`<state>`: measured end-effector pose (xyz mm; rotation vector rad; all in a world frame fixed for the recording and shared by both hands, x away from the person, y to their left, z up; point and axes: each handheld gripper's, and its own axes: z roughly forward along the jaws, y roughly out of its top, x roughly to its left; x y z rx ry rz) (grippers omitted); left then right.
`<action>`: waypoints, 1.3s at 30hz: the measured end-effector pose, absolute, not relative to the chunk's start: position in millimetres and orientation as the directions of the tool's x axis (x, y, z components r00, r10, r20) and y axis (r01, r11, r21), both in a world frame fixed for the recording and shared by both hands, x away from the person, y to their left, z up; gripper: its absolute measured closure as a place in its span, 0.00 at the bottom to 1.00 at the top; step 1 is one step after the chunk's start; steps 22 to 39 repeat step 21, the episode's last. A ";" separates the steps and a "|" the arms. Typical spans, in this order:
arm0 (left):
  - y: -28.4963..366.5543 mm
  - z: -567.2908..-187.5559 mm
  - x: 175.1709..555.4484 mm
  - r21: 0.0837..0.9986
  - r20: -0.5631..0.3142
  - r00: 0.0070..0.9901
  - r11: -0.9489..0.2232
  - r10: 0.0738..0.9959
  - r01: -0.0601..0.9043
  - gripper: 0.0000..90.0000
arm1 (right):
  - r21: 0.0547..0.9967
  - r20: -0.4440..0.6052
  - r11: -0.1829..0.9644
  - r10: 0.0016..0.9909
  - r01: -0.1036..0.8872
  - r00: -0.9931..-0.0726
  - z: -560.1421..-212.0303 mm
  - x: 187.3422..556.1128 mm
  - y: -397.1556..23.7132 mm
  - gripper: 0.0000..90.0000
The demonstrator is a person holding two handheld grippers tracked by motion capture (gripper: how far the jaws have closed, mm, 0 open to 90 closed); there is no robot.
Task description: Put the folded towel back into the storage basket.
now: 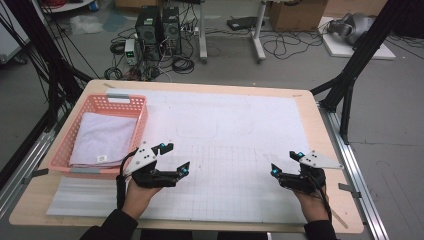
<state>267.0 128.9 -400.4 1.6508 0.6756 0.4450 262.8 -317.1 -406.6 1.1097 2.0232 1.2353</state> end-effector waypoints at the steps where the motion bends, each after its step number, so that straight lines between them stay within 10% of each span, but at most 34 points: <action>1: 129.1 -401.2 267.1 0.978 -0.083 0.755 -0.093 0.650 0.187 0.19 | 0.895 -0.013 0.245 0.849 0.373 -0.528 -406.6 262.6 -316.9 0.20; 39: 133.0 -407.2 271.6 0.974 -0.093 0.743 -0.096 0.662 0.207 0.20 | 0.896 -0.004 0.237 0.849 0.375 -0.528 -408.2 264.4 -318.4 0.20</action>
